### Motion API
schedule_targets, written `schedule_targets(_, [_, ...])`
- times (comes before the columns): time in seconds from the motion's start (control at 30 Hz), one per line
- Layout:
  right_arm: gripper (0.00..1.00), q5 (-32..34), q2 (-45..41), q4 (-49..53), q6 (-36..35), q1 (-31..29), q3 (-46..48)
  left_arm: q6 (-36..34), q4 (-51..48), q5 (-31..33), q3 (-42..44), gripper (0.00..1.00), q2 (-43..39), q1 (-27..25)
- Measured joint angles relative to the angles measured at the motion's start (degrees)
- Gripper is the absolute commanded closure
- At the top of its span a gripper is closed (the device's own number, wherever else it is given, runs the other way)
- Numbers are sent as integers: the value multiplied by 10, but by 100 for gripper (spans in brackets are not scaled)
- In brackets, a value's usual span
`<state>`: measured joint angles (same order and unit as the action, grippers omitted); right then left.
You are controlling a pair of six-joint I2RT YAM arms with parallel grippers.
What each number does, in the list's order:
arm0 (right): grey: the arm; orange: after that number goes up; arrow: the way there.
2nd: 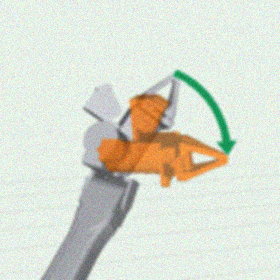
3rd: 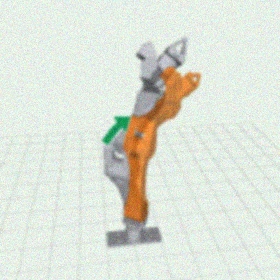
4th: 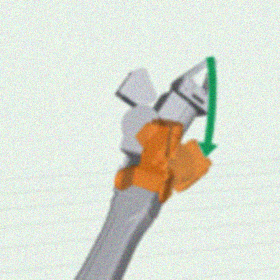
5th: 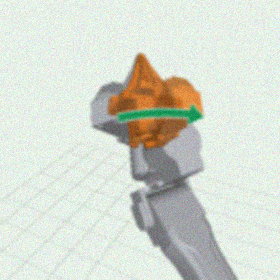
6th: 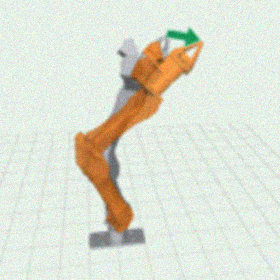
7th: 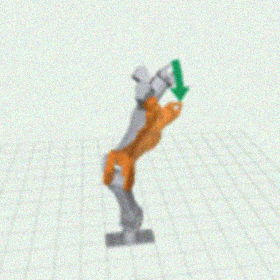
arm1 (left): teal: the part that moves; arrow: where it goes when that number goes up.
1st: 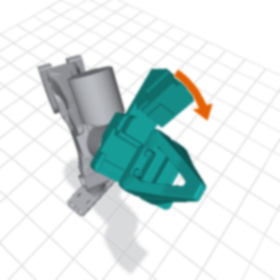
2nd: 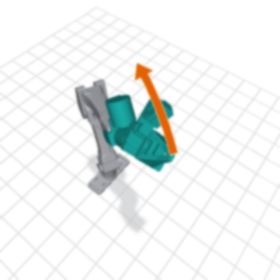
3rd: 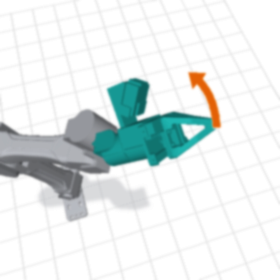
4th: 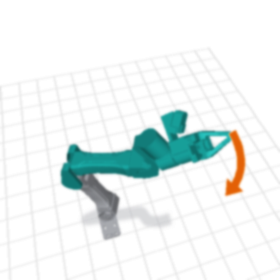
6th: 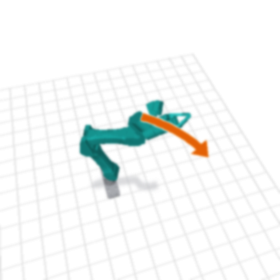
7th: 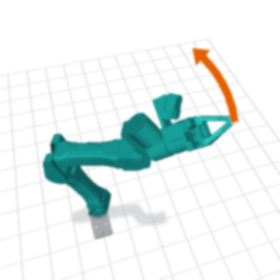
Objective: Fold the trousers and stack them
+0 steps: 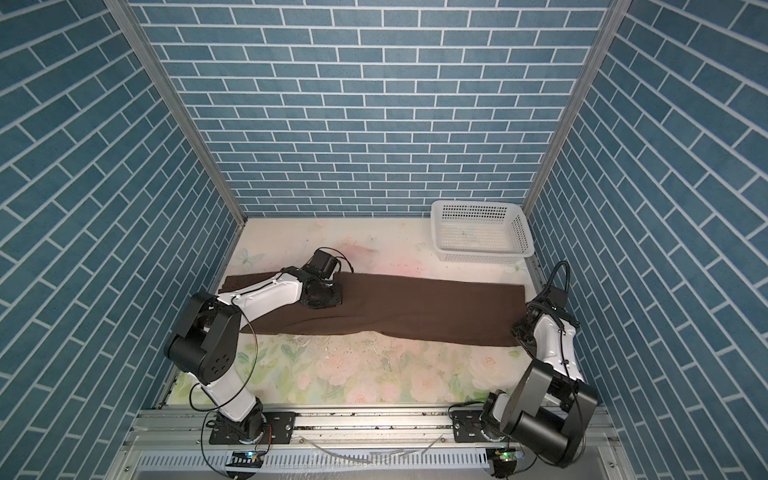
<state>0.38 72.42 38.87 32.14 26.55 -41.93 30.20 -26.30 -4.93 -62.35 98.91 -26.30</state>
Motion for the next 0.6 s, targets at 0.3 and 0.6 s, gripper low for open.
schedule_targets(0.3, [88,-20,100,-65,-4,0,-15,5,19,-14,17,91,-9,2])
schedule_targets(0.6, [100,-18,112,-31,-21,0,-77,21,46,-37,34,92,-5,2])
